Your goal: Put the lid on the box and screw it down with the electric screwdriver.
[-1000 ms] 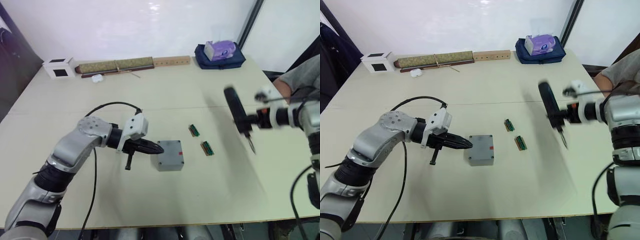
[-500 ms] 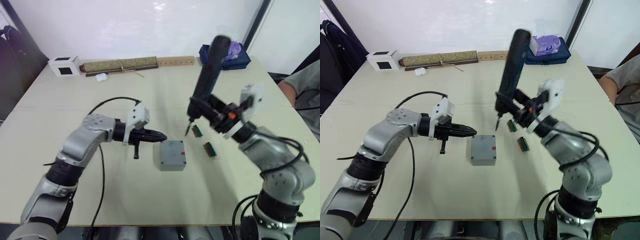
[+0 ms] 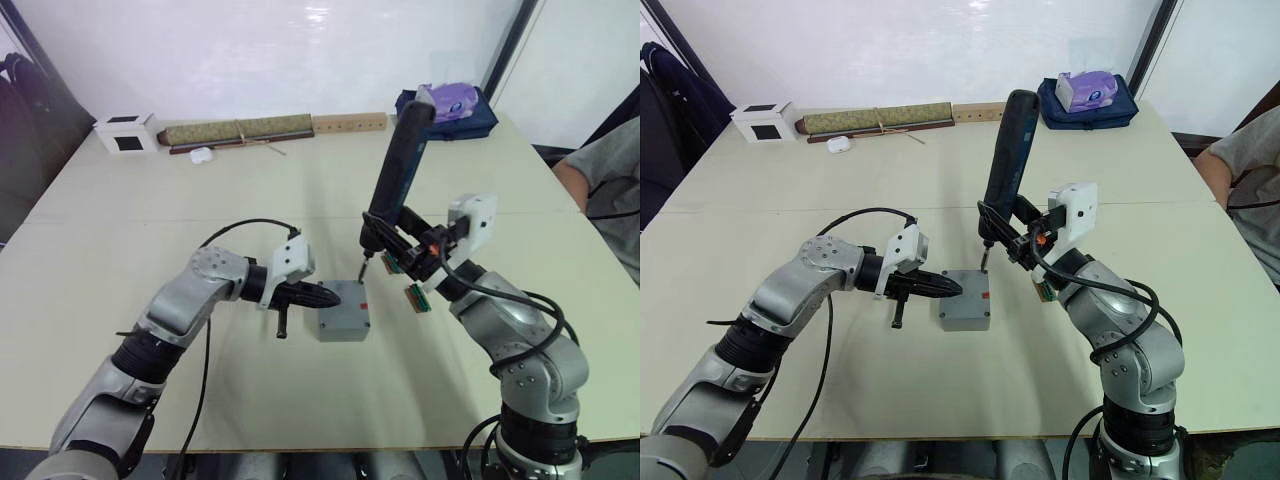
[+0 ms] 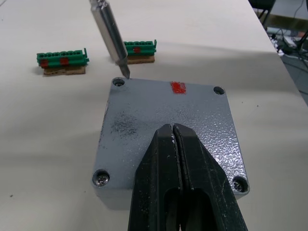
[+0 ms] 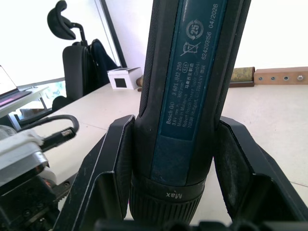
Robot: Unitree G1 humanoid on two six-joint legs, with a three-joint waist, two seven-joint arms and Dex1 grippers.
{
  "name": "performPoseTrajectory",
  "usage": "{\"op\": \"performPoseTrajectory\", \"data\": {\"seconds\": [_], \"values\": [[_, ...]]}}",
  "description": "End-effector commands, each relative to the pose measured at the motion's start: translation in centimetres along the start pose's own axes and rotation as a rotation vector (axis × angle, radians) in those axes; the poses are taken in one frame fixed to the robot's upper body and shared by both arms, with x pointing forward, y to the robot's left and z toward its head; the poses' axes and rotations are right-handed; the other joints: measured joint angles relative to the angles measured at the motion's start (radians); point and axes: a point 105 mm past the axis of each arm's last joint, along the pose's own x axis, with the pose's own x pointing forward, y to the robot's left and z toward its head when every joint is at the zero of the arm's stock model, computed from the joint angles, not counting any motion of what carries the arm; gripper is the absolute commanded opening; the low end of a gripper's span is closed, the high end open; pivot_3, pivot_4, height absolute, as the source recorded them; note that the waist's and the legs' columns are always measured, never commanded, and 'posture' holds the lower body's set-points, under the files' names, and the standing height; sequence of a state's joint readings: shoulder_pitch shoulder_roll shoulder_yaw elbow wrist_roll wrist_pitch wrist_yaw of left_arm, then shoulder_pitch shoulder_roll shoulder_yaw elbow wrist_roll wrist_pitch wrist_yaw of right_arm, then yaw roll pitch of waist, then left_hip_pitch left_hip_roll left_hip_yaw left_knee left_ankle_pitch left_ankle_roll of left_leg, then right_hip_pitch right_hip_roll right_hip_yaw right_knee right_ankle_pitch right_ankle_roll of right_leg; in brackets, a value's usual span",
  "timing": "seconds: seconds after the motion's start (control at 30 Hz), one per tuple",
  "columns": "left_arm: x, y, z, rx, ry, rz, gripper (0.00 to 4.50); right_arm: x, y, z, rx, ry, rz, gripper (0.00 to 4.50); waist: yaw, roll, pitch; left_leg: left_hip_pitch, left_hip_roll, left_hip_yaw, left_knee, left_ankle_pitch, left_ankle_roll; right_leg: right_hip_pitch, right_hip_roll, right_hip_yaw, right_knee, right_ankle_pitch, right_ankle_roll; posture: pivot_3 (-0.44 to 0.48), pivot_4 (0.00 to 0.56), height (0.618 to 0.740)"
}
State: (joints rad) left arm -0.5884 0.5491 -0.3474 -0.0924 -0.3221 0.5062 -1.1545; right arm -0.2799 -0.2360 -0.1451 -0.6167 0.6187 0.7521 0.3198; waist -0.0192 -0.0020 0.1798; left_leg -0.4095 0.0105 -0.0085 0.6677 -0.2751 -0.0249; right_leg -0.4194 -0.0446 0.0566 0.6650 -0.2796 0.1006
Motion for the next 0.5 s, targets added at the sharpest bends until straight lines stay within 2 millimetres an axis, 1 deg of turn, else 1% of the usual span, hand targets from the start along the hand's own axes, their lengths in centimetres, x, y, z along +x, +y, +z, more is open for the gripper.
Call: {"op": "performPoseTrajectory", "data": {"seconds": [0.03, 0.13, 0.27, 0.5], "values": [[0.2, -0.1, -1.2, 0.005, 0.055, 0.013, 0.0, -0.2, 0.4, 1.3, -0.032, -0.07, 0.012, 1.85, 0.0, 0.0, 0.0, 0.0, 0.0, 0.0, 0.0, 0.0, 0.0, 0.0, 0.0, 0.0, 0.0, 0.0, 0.0, 0.0, 0.15, 0.74], [0.5, -0.5, -0.9, -0.004, 0.045, 0.019, 0.0, -0.2, -0.1, 0.5, -0.043, -0.051, -0.01, 1.85, 0.001, 0.0, 0.0, 0.0, 0.0, 0.0, 0.0, 0.0, 0.0, 0.001, 0.0, 0.0, 0.0, 0.0, 0.0, 0.0, 0.15, 0.74], [0.3, -0.6, -0.9, -0.007, 0.049, 0.027, 0.0, -0.3, 0.0, -0.3, -0.064, -0.03, -0.005, 1.85, 0.001, 0.0, 0.0, 0.002, 0.0, 0.0, 0.0, 0.0, 0.0, 0.003, 0.0, 0.0, 0.0, 0.0, 0.0, 0.0, 0.15, 0.74], [0.2, -0.7, -0.8, -0.016, 0.05, 0.027, 0.0, -0.1, -0.3, -1.0, -0.096, -0.031, -0.034, 1.85, 0.0, -0.001, -0.001, 0.005, 0.0, 0.0, 0.0, 0.0, 0.0, 0.006, 0.0, -0.001, -0.001, 0.0, 0.0, 0.0, 0.15, 0.74]]}}
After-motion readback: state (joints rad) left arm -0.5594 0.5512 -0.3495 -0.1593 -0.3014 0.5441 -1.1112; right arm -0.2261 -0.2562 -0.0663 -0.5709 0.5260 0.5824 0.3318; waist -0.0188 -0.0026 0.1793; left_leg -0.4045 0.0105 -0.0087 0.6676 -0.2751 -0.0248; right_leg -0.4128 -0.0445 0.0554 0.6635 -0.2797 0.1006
